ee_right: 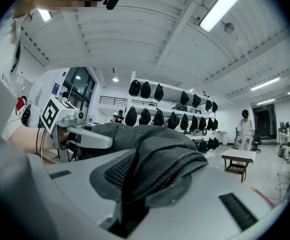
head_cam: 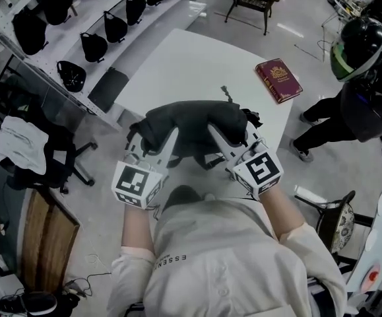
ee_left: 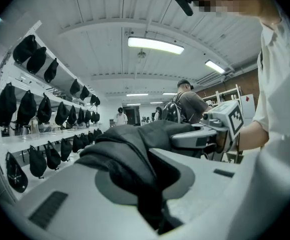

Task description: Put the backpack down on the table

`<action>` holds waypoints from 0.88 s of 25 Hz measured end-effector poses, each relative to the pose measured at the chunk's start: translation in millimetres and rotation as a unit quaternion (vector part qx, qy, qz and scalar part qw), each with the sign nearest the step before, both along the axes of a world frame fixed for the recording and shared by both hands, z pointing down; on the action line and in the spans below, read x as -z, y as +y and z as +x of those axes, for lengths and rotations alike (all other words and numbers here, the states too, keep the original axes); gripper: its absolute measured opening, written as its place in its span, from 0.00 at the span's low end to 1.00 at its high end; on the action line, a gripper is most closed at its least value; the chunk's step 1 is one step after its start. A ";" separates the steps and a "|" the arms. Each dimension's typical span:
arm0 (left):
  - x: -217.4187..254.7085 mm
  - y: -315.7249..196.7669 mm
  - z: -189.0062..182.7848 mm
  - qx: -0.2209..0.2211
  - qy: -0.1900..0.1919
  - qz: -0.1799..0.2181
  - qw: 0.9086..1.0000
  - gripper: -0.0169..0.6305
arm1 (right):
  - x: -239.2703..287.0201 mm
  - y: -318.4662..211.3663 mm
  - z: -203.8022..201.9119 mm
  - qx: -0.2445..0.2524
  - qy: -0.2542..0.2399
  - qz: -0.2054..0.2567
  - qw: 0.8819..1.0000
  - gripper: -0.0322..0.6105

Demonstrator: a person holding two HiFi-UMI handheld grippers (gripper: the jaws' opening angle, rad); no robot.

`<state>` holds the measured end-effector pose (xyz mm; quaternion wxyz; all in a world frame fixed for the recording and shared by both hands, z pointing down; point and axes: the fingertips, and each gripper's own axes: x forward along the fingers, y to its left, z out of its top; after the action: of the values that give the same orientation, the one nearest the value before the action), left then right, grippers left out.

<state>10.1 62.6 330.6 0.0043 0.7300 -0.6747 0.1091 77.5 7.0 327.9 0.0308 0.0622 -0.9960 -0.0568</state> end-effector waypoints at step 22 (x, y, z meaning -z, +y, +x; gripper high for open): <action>4.7 -242.8 -124.5 -0.187 0.008 0.002 0.982 0.13 | 7.1 -214.6 -109.0 -0.186 0.015 -0.001 0.982 0.18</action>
<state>-114.4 -180.2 325.9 -0.0122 0.8443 -0.5262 0.1003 -31.5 -207.6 320.8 0.0562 0.2453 -0.9665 -0.0495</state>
